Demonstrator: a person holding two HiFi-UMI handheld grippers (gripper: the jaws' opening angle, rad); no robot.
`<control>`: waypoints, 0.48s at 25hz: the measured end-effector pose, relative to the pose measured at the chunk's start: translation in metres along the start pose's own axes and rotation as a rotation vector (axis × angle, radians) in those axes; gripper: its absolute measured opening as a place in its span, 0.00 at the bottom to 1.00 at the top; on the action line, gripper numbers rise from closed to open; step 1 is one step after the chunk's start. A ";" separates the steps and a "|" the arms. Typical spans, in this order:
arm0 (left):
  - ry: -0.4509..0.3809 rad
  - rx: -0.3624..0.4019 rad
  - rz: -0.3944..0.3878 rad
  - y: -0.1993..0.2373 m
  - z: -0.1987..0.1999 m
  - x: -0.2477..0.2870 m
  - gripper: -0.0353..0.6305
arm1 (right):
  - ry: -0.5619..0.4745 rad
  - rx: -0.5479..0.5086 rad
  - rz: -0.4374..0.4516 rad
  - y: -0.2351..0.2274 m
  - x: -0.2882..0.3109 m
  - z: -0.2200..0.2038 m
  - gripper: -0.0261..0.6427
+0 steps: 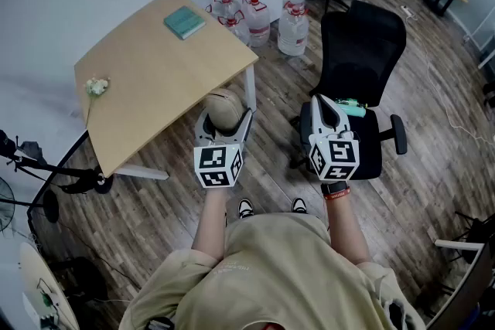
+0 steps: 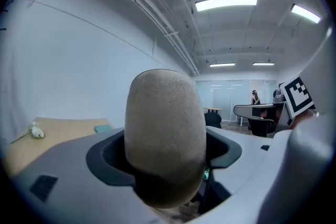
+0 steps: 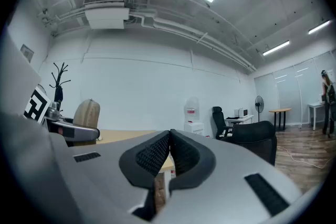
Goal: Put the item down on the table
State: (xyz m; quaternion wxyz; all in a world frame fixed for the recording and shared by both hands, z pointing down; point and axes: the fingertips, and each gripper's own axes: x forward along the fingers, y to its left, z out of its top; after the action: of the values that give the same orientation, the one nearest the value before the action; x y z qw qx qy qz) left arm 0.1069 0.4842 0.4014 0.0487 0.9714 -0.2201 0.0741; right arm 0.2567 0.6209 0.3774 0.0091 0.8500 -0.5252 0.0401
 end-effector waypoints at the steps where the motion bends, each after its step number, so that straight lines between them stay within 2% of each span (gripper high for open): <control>1: -0.003 0.005 0.008 0.010 -0.001 -0.001 0.61 | 0.001 0.003 0.009 0.010 0.006 -0.003 0.06; 6: -0.025 0.019 0.068 0.066 0.000 -0.014 0.61 | 0.006 0.009 0.072 0.071 0.041 -0.010 0.06; 8: -0.036 0.029 0.112 0.098 0.004 -0.029 0.61 | 0.009 0.011 0.115 0.106 0.059 -0.010 0.06; 12: -0.060 0.002 0.207 0.167 0.011 -0.071 0.61 | 0.016 0.006 0.201 0.185 0.088 -0.005 0.06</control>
State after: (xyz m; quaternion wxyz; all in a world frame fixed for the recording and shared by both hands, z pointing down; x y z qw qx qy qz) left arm -0.0276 0.3629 0.3894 0.0331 0.9454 -0.3204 0.0500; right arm 0.1301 0.4592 0.3842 0.0066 0.7926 -0.6078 0.0491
